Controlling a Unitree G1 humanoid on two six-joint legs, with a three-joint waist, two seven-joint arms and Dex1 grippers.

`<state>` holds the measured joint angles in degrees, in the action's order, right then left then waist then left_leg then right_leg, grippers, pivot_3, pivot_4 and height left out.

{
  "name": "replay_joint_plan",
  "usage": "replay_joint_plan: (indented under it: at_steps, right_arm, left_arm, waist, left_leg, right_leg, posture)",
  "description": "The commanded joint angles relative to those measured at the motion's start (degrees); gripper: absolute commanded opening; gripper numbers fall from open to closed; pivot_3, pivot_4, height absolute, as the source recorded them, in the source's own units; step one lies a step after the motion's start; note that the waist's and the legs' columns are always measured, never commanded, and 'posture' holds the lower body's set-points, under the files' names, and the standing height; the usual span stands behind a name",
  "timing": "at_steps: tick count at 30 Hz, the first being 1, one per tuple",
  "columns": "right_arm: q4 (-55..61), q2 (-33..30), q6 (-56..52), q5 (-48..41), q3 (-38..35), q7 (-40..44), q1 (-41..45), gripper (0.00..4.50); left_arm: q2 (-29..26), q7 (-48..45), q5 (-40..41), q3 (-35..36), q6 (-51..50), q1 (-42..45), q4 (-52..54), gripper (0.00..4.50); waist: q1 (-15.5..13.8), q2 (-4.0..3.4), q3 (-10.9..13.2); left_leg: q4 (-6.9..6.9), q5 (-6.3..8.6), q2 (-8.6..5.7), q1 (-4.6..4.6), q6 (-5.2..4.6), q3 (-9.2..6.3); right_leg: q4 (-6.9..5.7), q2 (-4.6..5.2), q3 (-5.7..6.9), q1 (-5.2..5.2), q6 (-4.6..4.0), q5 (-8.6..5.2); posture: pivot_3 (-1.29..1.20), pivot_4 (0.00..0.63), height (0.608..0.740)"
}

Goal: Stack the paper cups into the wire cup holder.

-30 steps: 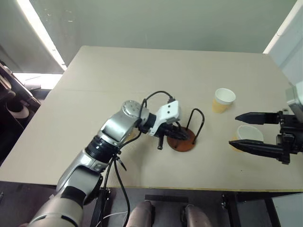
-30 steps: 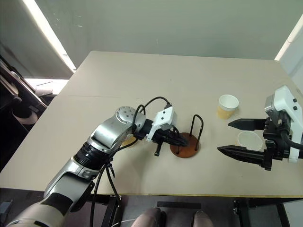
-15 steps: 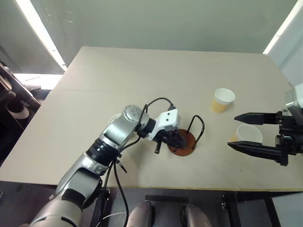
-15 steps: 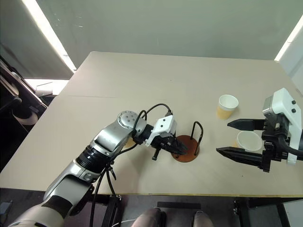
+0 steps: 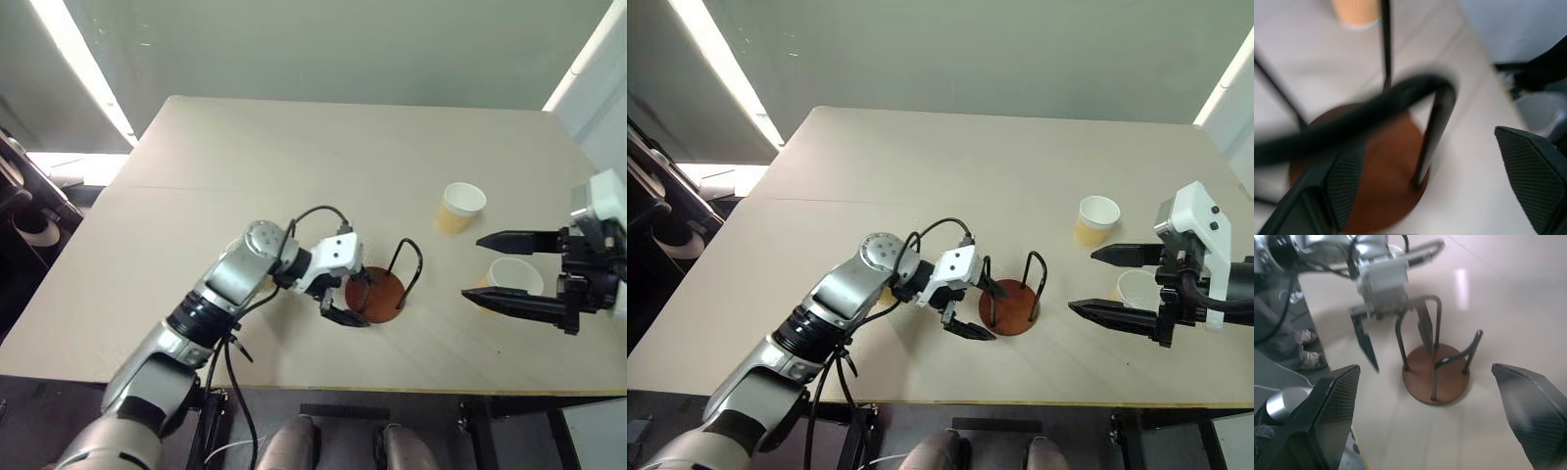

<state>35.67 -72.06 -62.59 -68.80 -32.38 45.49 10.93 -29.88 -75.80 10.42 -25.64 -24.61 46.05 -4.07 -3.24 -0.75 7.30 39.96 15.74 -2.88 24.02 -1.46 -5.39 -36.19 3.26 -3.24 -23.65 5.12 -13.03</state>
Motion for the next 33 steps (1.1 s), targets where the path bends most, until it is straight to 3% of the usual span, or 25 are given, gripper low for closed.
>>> replay_joint_plan:
  at_steps: [1, 7, 11, 19, 27, 33]
  right_arm:
    - [-1.91, -1.46, 3.43, 3.50, 3.03, 0.83, 3.41, 4.50]
    - [-6.76, -1.69, 7.83, 10.62, 12.79, 3.26, 10.54, 4.50]
    - [-14.98, -0.97, 13.40, 22.82, 25.49, 6.12, 20.27, 4.50]
    - [-31.51, 4.72, 25.22, 45.72, 43.59, 13.75, 35.25, 4.50]
    - [-48.27, 13.48, 37.70, 64.41, 53.84, 18.44, 45.81, 4.50]
    - [-59.30, 17.64, 45.47, 73.67, 56.94, 21.21, 49.82, 4.50]
  left_arm:
    - [-2.30, 0.35, -0.18, 3.40, 1.11, 1.95, 3.98, 4.47]
    - [-4.45, 1.88, -0.30, 6.69, 0.31, 3.37, 4.98, 4.47]
    - [-6.22, 2.00, 2.43, 10.77, -3.51, 4.80, 5.98, 4.47]
    - [-8.63, 1.86, 5.45, 13.97, -7.75, 6.06, 6.11, 4.47]
    - [-11.34, 2.21, 7.24, 14.34, -10.26, 4.69, 9.16, 4.47]
    - [-11.86, 3.17, 7.56, 14.05, -11.20, 4.23, 10.48, 4.47]
  waist:
    - [0.06, 0.00, 0.00]
    - [0.06, 0.00, 0.00]
    - [0.49, 0.00, 0.00]
    - [0.83, 0.00, 0.00]
    - [1.04, 0.00, 0.01]
    - [1.01, -0.01, 0.01]
  left_leg:
    - [0.00, 0.00, 0.00, 0.00, 0.00, 0.00]
    - [0.04, 0.01, 0.00, 0.01, -0.03, 0.00]
    - [0.04, 0.02, 0.01, 0.01, -0.04, 0.01]
    - [0.04, 0.03, 0.04, 0.04, -0.06, 0.01]
    - [0.02, 0.03, 0.06, 0.07, -0.06, 0.01]
    - [-0.04, 0.03, 0.06, 0.09, -0.07, 0.01]
  right_leg:
    - [0.00, 0.00, 0.00, 0.00, 0.00, 0.00]
    - [0.01, 0.00, 0.00, 0.01, 0.01, 0.01]
    - [0.01, 0.00, 0.00, -0.02, 0.02, 0.01]
    - [0.00, 0.00, 0.00, -0.09, 0.01, 0.02]
    - [0.04, -0.01, 0.02, -0.15, -0.05, 0.05]
    - [0.10, -0.01, 0.04, -0.16, -0.08, 0.06]
  posture:
    - [0.00, 0.150, 0.740]
    - [0.00, 0.150, 0.740]
    - [0.00, 0.150, 0.740]
    - [0.00, 0.150, 0.740]
    - [0.00, 0.150, 0.740]
    - [0.00, 0.150, 0.740]
